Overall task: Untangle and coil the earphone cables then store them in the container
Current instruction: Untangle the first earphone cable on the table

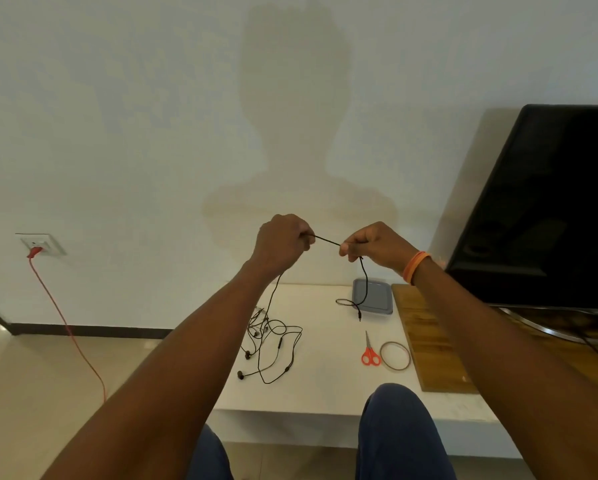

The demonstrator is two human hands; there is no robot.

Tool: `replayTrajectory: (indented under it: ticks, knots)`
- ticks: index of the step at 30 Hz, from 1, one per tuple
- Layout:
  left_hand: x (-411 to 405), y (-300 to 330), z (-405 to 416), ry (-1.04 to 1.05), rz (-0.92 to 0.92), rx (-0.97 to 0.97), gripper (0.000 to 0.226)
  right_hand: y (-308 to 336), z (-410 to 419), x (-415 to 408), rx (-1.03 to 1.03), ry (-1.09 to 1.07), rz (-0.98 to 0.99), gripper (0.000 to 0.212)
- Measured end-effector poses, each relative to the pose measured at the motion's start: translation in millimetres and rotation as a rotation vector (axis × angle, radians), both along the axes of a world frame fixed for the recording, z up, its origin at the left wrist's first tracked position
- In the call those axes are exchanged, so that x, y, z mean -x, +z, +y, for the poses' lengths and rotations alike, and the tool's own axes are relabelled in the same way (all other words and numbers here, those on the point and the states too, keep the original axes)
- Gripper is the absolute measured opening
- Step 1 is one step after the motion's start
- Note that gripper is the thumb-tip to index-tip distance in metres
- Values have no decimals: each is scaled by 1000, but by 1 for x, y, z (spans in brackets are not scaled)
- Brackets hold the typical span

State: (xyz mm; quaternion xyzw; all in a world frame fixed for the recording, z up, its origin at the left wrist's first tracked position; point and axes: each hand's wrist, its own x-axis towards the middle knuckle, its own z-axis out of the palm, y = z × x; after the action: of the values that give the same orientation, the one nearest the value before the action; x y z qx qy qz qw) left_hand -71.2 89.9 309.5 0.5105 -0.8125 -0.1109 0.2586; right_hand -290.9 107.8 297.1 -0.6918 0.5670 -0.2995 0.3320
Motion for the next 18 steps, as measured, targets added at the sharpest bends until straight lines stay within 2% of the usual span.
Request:
replayTrajectory:
  ticks: [4,10,13,16,18]
  knots:
    - [-16,-2,-4,113,12,-13,16,-7,3,18,-58,-20,42,17]
    - [-12,-6,-1,136,30,-63,17,-10,3,22,-55,-29,263,12]
    - [-12,-9,-1,126,109,-135,15,-9,5,18,-50,-63,173,15]
    - [-14,-12,1,142,0,-193,9,-8,6,13,-30,-120,13,15]
    - [-13,-16,0,71,-34,-282,5,-8,5,9,19,-109,55,15]
